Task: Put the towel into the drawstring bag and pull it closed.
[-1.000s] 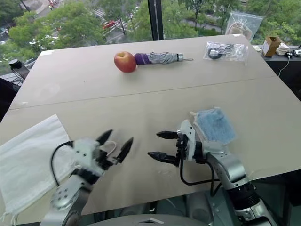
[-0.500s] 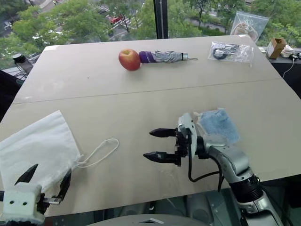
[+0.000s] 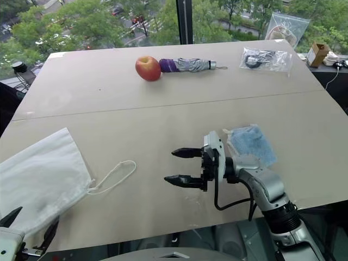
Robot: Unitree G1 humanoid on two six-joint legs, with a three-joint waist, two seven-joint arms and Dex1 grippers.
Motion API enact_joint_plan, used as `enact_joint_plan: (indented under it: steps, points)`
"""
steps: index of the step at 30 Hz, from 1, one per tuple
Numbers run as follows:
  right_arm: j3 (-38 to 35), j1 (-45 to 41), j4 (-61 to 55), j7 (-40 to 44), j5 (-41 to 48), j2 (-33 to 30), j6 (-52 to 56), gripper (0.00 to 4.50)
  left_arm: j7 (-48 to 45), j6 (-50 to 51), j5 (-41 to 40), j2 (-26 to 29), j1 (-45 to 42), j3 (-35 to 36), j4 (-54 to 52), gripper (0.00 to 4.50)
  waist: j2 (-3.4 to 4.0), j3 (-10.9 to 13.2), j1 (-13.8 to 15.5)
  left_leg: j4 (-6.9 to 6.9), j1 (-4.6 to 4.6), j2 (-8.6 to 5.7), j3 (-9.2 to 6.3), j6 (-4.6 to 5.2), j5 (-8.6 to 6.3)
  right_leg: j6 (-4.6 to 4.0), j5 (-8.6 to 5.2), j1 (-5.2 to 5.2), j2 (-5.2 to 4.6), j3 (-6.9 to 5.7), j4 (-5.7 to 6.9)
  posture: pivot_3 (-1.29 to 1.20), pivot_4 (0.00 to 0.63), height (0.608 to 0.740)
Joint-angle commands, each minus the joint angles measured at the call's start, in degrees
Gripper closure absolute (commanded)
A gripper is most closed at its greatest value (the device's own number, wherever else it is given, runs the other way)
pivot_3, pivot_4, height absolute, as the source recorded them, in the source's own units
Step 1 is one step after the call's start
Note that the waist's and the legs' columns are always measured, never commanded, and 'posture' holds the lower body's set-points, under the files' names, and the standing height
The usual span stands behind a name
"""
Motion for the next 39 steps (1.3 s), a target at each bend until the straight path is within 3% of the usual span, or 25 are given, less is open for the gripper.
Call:
enact_joint_plan:
  steps: [1,9,23,39]
  points:
    - [-0.32,0.40,-1.56,0.11,0.25,-0.11,-1.20,0.09,1.60,-3.14,1.30,0.63,-0.65,3.10,2.53,0.09,-0.02,-0.01,0.00,0.00,0.01,0.00,0.01,0.01,0.00,0.00,0.00,0.00,0.00,0.00,0.00,0.00,0.150,0.740]
    - [-0.50,0.79,-0.89,0.56,-0.10,-0.59,-2.34,0.09,2.73,-6.59,3.76,1.12,-1.35,3.20,6.45,0.09,-0.03,-0.02,0.01,0.00,0.02,0.03,0.03,0.04,0.02,-0.03,0.02,-0.01,0.00,-0.02,0.03,0.00,0.150,0.740]
    - [0.03,1.64,-0.56,0.45,-1.29,-0.56,-3.43,0.09,11.40,-12.59,14.80,0.83,-7.80,0.45,11.29,0.09,-0.06,-0.04,0.05,0.05,0.08,0.06,0.08,0.06,0.03,-0.08,0.07,0.00,0.02,-0.06,0.16,0.00,0.150,0.740]
    - [-0.07,1.82,-1.84,-0.72,-0.90,0.02,-2.39,0.09,13.32,-19.47,16.57,0.45,0.25,1.06,10.96,0.09,-0.08,-0.06,0.02,0.18,0.07,0.13,0.15,0.02,0.01,-0.12,0.09,0.01,0.00,-0.06,0.18,0.00,0.150,0.740]
